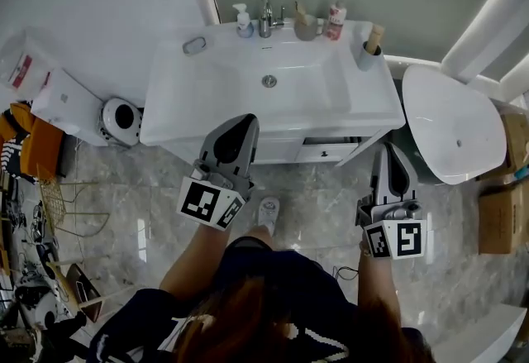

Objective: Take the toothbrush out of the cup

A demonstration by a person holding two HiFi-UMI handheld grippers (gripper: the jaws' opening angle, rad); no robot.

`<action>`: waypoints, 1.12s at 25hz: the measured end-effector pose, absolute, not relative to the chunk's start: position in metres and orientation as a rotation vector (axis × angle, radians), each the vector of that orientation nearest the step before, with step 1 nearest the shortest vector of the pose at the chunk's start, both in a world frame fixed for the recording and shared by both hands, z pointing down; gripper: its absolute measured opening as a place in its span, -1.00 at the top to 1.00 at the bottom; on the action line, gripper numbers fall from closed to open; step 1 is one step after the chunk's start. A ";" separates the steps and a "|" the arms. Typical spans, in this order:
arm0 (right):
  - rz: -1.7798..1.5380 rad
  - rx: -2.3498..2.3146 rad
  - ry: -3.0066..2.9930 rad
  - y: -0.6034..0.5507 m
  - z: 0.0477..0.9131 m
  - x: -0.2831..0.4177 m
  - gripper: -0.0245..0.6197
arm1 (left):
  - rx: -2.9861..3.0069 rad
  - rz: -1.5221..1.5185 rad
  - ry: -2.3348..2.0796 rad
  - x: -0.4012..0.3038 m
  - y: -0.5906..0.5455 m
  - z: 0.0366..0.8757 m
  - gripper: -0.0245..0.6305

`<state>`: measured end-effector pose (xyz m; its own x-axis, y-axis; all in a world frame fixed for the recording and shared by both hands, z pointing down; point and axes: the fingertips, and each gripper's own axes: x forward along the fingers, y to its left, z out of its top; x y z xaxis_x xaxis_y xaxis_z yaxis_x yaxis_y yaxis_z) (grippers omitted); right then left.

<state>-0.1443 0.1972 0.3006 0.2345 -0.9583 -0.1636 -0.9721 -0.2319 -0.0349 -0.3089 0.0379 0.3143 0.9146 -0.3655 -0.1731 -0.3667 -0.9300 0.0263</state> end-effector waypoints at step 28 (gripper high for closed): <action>0.155 -2.307 1.914 -0.040 0.296 0.030 0.88 | -3.124 0.232 0.600 -0.111 -0.186 0.327 0.90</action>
